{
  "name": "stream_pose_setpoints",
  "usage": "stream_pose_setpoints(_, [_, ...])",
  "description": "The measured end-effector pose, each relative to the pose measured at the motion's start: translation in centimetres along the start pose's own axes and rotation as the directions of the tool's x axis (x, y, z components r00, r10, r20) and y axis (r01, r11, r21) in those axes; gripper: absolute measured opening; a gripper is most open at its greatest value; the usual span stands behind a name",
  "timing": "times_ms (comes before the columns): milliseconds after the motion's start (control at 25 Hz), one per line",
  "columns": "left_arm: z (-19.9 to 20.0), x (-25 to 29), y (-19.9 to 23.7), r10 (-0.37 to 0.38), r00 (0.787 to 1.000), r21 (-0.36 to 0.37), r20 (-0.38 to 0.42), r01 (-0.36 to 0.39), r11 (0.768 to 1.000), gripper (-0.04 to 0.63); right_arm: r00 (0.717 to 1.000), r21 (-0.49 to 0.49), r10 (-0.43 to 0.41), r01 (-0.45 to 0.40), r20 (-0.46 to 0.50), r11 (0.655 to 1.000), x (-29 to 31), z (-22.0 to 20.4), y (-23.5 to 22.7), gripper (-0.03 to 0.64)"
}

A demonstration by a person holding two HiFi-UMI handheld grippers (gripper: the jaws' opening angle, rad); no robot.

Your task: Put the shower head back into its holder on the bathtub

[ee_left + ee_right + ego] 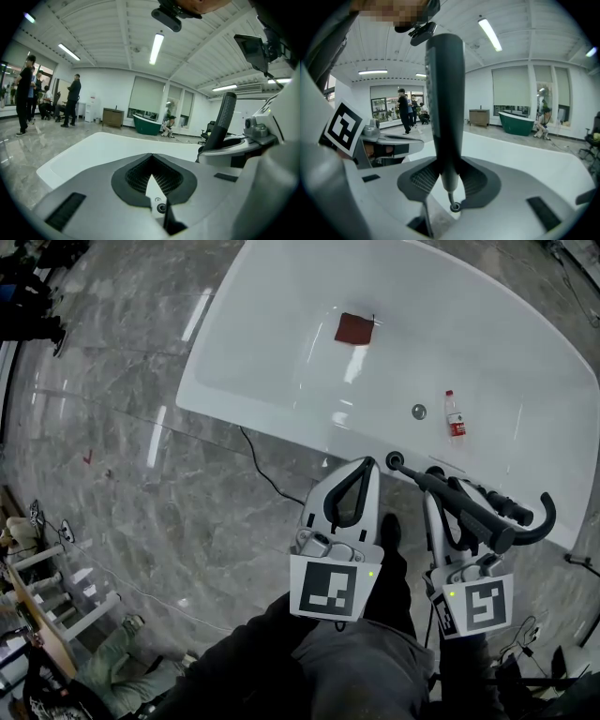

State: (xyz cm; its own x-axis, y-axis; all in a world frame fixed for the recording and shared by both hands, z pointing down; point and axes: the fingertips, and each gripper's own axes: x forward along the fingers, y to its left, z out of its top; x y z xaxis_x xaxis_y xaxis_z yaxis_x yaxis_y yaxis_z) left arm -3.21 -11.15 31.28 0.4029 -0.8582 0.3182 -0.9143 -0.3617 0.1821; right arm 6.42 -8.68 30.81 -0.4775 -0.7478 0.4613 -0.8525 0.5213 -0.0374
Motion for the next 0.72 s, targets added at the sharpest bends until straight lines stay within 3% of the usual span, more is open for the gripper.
stream_pose_setpoints(720, [-1.7,2.1,0.5,-0.065,0.998,0.015,-0.027,0.066,0.998,0.003,0.999,0.018,-0.039,0.039,-0.033,0.999,2.8,-2.7,-0.4,0.14])
